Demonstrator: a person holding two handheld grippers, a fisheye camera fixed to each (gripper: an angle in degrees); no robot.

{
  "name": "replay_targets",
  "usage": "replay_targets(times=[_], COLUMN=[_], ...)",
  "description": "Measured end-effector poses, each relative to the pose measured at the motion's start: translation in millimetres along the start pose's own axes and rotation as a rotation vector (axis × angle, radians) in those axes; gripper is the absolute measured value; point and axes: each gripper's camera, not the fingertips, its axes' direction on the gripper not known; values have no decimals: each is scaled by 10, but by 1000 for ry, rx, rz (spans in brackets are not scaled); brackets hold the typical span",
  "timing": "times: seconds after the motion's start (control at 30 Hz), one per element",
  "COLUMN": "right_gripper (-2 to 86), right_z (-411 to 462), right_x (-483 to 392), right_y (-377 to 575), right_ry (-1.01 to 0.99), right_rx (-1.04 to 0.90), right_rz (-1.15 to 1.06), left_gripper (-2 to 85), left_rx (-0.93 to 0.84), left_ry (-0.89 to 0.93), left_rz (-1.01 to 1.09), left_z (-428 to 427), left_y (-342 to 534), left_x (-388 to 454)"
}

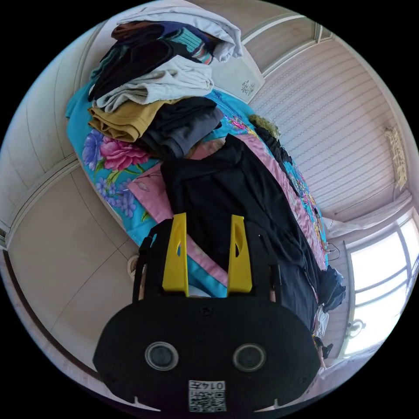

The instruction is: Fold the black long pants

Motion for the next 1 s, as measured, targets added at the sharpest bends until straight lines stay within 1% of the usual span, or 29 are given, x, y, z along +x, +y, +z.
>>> replay_targets(times=[0.13, 0.2, 0.27, 0.33, 0.4, 0.57, 0.73, 0.9, 1.0], right_gripper=[4, 3, 3, 3, 3, 4, 3, 3, 3], right_z=[35, 90, 110, 60, -30, -213, -462, -415, -121], right_x=[-16, -69, -117, -164, -248, -700, -1123, -1774, -2343], right_y=[31, 39, 59, 80, 99, 90, -49, -545, -1059], right_ry=[-7, 20, 22, -3, -26, 81, 82, 134, 217], right_rx=[-1, -10, -13, 1, 26, 9, 50, 44, 32], right_rz=[38, 39, 51, 62, 56, -86, -209, -379, -489], left_gripper=[132, 97, 7, -4, -7, -9, -9, -8, -8], left_rx=[64, 53, 8, -41, -38, -50, -56, -27, 16], left_ry=[25, 36, -31, -51, -38, 34, 96, 149, 146], left_rz=[-111, -120, -51, -1, 52, 100, 121, 205, 299], left_z=[-18, 53, 108, 65, -89, -625, -969, -1148, -1104], left_y=[-197, -311, -438, -519, -545, -527, -599, -888, -1182], left_x=[-172, -180, -114, -64, -19, -37, 64, 412, 779])
